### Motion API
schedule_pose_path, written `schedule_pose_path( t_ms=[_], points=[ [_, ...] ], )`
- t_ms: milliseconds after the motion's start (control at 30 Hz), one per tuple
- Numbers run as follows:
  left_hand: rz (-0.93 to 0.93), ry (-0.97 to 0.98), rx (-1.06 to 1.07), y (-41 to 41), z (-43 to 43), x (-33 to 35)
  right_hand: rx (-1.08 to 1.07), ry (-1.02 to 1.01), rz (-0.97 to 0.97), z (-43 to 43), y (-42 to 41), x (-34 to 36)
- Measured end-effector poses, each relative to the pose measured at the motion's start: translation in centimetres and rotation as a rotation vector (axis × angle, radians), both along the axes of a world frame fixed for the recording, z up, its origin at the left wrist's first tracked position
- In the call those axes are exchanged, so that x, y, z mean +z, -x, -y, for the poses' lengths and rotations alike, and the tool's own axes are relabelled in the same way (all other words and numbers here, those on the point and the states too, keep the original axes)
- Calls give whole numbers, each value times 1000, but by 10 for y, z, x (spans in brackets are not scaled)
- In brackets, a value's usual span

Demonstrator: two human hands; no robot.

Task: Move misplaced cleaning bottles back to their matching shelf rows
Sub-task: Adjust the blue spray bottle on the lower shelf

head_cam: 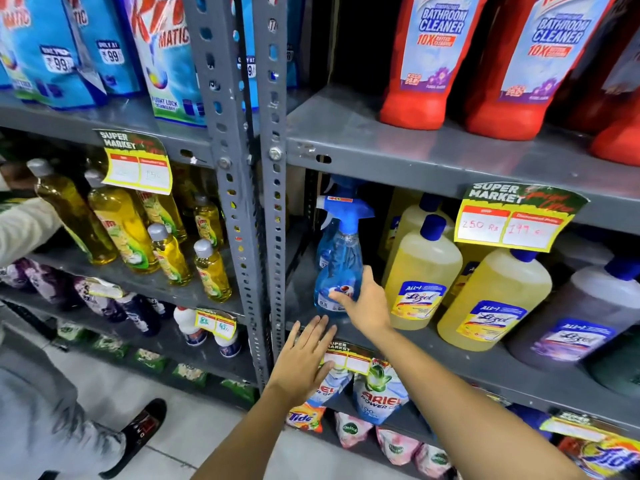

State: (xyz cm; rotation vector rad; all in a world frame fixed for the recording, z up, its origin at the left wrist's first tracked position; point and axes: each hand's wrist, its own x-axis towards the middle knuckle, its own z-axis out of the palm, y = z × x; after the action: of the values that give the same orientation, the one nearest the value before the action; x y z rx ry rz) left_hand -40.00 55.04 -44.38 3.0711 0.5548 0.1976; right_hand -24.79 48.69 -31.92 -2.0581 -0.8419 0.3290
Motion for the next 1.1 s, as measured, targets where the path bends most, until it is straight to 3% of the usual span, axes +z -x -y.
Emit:
schedule_pose_path(
  t_ms=[333, 700, 1100],
  points=[
    [-9, -11, -21, 2, -3, 0, 189, 43, -155, -6, -28, 17],
    [40, 28, -31, 1, -2, -3, 128, 155, 39, -19, -22, 9],
    [50, 38, -32, 1, 0, -2, 199, 131, 37, -19, -24, 10]
  ],
)
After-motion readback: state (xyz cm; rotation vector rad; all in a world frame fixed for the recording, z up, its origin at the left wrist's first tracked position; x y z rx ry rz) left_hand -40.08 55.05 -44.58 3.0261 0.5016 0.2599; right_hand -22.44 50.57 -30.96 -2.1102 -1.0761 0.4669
